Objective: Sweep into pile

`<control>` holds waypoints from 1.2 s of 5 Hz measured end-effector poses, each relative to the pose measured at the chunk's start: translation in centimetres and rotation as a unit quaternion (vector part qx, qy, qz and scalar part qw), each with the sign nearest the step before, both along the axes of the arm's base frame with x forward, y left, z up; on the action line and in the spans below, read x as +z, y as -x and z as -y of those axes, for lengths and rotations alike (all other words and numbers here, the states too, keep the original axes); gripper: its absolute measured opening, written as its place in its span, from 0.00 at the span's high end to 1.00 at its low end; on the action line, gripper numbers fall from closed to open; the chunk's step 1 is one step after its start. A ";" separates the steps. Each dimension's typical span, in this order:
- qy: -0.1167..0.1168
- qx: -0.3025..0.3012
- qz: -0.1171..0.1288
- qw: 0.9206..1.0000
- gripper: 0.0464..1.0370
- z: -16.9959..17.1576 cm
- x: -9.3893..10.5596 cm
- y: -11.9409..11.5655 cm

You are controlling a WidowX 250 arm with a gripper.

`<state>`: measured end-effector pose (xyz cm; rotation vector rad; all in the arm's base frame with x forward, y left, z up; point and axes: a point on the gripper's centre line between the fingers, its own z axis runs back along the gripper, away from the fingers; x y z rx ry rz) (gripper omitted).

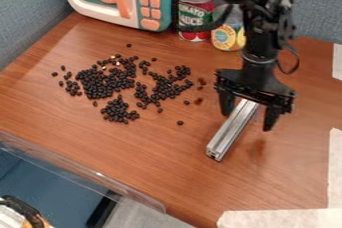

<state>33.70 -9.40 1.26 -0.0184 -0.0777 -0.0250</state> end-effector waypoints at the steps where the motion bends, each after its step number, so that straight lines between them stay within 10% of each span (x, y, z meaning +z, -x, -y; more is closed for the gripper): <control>1: -0.008 -0.006 0.006 1.000 0.04 0.2 -0.4 -0.3; 2: -0.008 -0.004 0.006 1.000 0.06 0.2 -0.4 -0.3; 4: -0.006 0.003 -0.006 1.000 0.58 -1.0 -0.7 0.0; 6: -0.010 -0.002 -0.017 1.000 0.69 -1.4 -0.8 0.3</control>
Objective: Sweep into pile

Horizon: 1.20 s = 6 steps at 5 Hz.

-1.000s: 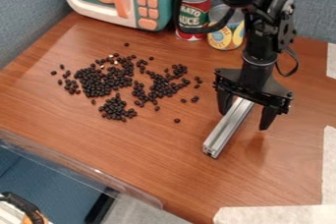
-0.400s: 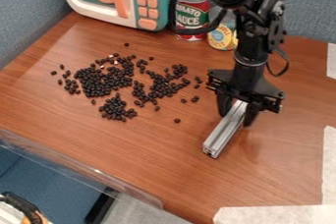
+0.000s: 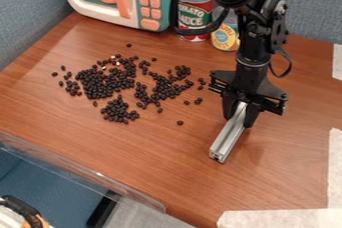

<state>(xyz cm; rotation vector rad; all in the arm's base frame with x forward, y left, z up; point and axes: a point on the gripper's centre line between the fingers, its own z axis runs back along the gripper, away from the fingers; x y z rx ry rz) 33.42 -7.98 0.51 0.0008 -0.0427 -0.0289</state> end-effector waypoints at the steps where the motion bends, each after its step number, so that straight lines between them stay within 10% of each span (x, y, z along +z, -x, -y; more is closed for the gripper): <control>1: -0.009 0.006 0.001 1.000 0.69 -1.0 0.1 -0.3; 6: -0.006 0.062 0.012 0.998 0.69 -10.8 1.7 -2.3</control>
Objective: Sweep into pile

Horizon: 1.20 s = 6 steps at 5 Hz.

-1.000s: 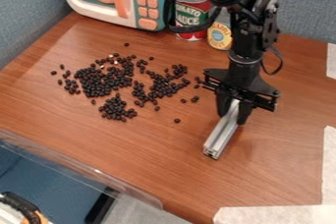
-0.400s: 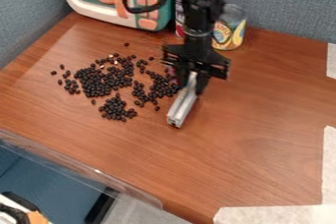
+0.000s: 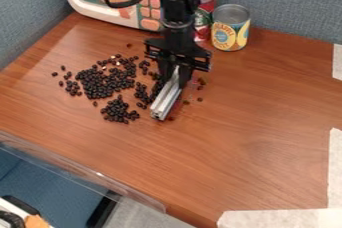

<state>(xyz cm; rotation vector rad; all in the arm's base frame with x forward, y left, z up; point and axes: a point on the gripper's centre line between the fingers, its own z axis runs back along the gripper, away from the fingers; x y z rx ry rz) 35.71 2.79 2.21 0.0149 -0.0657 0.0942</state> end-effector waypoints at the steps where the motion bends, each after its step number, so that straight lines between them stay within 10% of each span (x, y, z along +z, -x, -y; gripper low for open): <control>1: -0.008 -0.013 0.020 1.000 0.69 2.1 3.2 0.2; 3: 0.002 -0.011 -0.012 1.000 0.69 3.6 -1.1 -0.3; 6: -0.019 0.021 -0.004 1.000 0.69 4.4 -1.3 -0.3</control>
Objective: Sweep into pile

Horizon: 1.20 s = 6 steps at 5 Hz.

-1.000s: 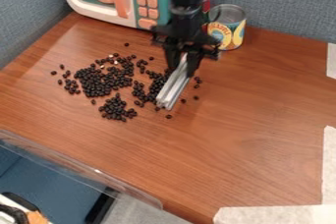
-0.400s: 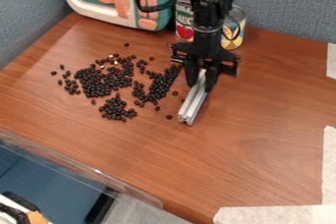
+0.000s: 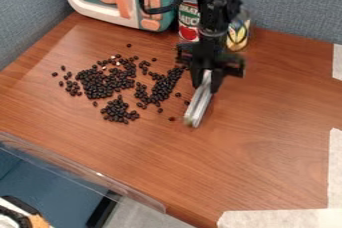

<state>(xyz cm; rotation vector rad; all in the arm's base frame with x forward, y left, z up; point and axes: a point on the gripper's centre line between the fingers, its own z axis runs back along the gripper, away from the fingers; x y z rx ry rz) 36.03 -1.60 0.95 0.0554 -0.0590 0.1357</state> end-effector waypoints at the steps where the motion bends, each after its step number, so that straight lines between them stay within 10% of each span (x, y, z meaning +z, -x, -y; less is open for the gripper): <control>1: 0.002 0.007 0.008 1.000 0.69 0.1 1.9 0.4; 3: 0.030 -0.031 -0.005 0.999 0.69 2.9 0.8 -0.9; 6: 0.012 -0.038 -0.001 0.999 0.69 2.7 -0.9 -1.4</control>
